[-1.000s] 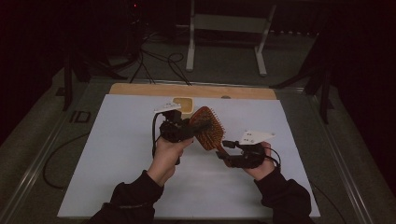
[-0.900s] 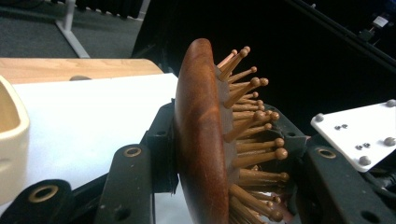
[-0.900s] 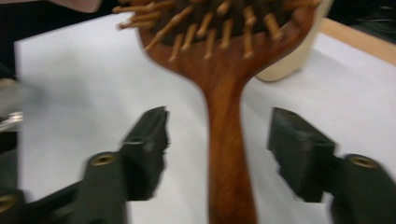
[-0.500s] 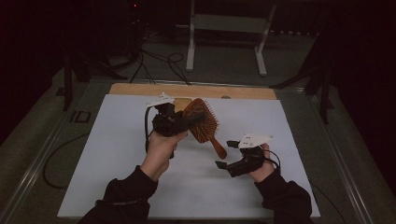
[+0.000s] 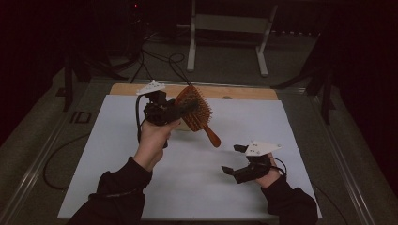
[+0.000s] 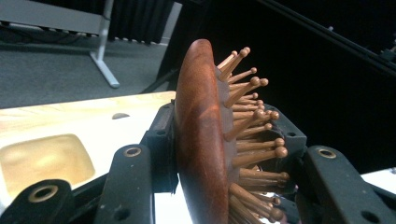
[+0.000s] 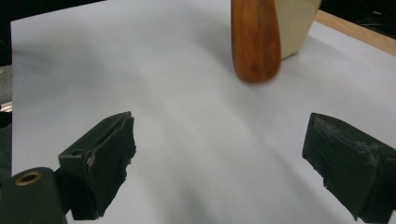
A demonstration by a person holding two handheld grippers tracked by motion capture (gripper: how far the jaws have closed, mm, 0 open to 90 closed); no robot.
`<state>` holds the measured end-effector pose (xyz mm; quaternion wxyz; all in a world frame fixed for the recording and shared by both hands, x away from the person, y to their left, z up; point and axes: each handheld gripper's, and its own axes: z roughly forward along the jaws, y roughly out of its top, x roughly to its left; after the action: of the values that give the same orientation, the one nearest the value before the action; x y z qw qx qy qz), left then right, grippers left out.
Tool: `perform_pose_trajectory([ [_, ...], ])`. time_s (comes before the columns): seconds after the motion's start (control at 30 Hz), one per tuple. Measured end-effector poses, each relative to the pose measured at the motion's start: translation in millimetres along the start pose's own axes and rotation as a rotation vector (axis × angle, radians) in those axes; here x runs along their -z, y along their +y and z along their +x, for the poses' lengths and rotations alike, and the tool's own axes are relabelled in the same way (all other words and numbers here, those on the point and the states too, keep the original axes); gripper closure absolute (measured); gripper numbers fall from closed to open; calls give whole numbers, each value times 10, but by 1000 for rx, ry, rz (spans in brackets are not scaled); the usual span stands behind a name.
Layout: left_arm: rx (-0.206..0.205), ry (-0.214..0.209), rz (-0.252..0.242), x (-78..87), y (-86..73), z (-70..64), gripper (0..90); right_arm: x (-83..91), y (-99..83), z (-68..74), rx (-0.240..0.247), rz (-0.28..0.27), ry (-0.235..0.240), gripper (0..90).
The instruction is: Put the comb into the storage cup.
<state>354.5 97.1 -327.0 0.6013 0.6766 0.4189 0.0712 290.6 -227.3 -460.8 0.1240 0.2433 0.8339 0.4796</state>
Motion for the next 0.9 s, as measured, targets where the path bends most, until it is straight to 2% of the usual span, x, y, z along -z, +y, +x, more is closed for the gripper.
perform_pose_trajectory([
  [0.1,-6,19,-9,70,120,56,549,102,-57,6,-18,-17,-21,92],
  [0.33,-24,61,-37,154,332,124,549,241,-156,30,-23,-25,-35,92],
  [0.47,-21,75,-51,178,412,161,549,308,-192,49,-9,-41,-48,92],
  [0.67,-22,117,-64,214,559,251,549,362,-249,79,6,-43,-44,93],
  [0.77,-22,134,-73,239,640,306,549,387,-275,88,10,-62,-42,93],
  [0.9,-36,162,-83,278,739,357,549,404,-278,93,15,-75,-50,93],
])
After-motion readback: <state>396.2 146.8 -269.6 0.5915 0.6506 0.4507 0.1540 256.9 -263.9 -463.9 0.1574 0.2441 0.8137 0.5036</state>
